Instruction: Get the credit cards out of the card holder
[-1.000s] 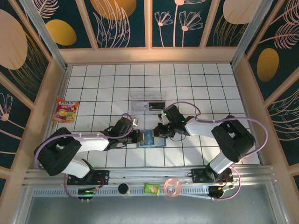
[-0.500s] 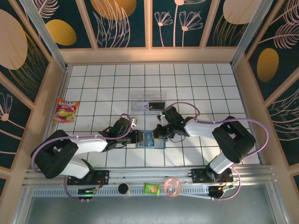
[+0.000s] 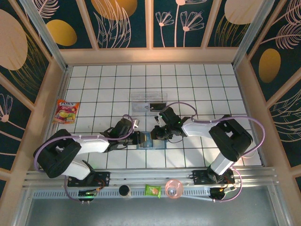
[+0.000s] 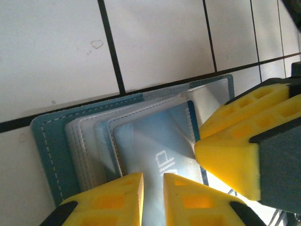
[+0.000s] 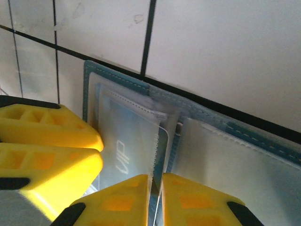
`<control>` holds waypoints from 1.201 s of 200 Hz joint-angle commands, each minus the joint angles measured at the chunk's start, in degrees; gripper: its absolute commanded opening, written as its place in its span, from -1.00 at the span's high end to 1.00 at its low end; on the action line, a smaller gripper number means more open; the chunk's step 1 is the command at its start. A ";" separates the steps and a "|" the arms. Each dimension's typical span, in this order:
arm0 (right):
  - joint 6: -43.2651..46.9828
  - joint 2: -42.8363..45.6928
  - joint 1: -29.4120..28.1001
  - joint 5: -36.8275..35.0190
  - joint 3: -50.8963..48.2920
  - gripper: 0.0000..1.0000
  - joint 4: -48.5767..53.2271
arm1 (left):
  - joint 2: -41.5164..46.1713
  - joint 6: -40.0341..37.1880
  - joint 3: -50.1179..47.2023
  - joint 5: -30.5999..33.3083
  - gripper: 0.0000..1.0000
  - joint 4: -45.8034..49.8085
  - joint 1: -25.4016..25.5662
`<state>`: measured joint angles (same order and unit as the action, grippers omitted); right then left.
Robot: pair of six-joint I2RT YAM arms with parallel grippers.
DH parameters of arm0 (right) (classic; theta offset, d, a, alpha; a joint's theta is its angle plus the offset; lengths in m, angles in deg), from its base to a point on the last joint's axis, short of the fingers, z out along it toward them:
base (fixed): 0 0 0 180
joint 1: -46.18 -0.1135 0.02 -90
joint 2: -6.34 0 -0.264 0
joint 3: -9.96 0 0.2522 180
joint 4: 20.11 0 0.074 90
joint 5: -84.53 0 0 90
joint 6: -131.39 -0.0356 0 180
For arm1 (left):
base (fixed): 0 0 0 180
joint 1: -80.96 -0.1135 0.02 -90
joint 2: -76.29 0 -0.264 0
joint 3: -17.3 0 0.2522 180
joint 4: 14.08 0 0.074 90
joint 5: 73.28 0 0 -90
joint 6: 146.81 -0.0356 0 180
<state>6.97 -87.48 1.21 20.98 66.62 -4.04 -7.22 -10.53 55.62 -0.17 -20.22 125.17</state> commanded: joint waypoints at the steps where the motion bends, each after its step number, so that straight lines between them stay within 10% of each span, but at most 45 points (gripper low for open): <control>1: 0.92 -0.61 -0.59 -3.33 1.05 0.69 2.60 | -1.36 -0.81 1.62 0.25 0.77 1.58 0.08; 149: 1.43 6.33 -1.06 -18.92 0.68 0.45 12.27 | -2.23 0.04 0.74 1.88 1.00 4.07 0.09; 240: -0.31 5.23 0.96 5.86 -2.55 0.41 -3.01 | -1.67 0.26 -0.11 1.68 0.98 2.99 0.09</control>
<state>7.50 -80.88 1.95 21.38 65.04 -4.30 -8.66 -10.68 56.58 0.69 -19.61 125.17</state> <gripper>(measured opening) 0.296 0.052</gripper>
